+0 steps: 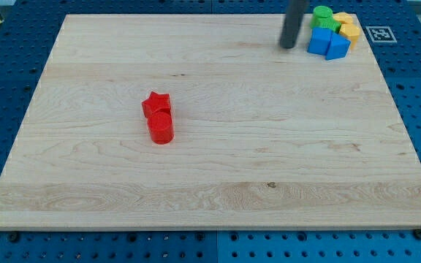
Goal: Point at red star
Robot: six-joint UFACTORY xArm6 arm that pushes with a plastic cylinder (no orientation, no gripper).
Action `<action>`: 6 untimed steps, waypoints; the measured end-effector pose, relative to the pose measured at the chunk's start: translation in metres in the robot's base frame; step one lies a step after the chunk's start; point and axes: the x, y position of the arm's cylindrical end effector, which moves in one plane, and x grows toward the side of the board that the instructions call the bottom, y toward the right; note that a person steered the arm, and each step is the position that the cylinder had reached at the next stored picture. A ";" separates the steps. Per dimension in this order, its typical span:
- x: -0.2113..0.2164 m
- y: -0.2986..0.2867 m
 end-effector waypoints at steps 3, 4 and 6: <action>0.067 -0.239; 0.072 -0.240; 0.111 -0.232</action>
